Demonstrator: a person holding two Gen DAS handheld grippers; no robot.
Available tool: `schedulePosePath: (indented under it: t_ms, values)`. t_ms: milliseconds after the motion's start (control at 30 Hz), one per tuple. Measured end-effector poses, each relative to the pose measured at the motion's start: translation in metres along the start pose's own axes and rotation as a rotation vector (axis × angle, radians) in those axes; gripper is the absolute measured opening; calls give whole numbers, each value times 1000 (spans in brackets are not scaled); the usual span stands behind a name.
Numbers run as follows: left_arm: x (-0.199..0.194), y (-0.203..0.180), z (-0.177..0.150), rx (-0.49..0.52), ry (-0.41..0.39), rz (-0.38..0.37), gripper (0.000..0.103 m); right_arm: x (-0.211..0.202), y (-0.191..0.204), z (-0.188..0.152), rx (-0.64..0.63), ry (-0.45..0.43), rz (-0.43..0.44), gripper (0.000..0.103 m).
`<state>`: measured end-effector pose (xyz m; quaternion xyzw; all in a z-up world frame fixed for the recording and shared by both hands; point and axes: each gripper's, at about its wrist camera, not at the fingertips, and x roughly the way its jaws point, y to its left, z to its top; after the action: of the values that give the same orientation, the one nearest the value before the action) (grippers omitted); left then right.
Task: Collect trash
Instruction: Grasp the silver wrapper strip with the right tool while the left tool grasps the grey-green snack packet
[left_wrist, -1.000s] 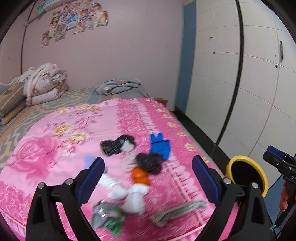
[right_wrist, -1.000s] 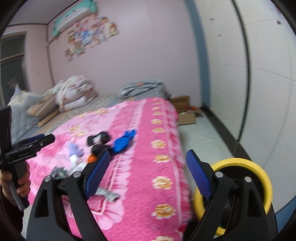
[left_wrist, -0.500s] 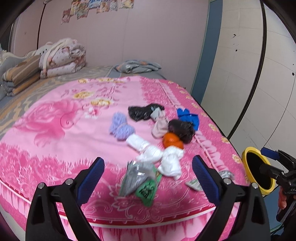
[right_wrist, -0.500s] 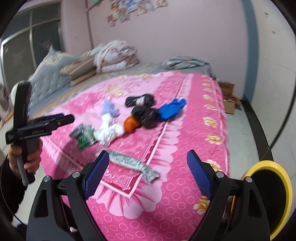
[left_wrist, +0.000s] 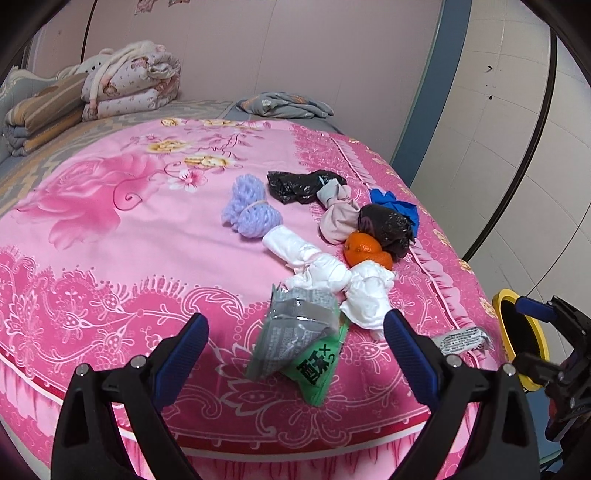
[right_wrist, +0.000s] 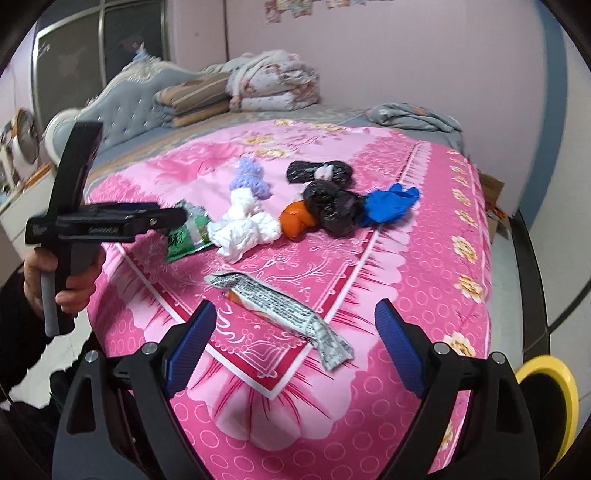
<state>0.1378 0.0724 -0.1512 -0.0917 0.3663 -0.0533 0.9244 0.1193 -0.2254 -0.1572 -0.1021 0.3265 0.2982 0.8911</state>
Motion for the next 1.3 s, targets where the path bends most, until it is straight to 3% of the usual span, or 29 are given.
schedulePosePath:
  t_ms: [267, 467, 633, 700, 733, 833, 1000, 1300]
  values:
    - [23, 2, 1, -24, 39, -32, 91, 29, -1, 1, -47, 59, 37, 75]
    - [36, 5, -1, -43, 55, -43, 82, 41, 4, 2, -106, 67, 50, 70]
    - [40, 9, -1, -53, 42, -43, 64, 58, 3, 4, -121, 99, 63, 60]
    - [41, 10, -1, -54, 41, -45, 55, 64, 4, 3, -129, 112, 66, 46]
    - [41, 11, -1, -55, 40, -45, 49, 66, 5, 3, -132, 116, 64, 43]
    - [41, 12, -2, -53, 39, -46, 44, 69, 4, 2, -123, 119, 62, 35]
    - [37, 14, -2, -55, 29, -44, 41, 70, 0, 3, -96, 108, 32, 21]
    - [10, 19, 7, -59, -27, -24, 41, 47, 0, 12, -59, 63, -8, 20]
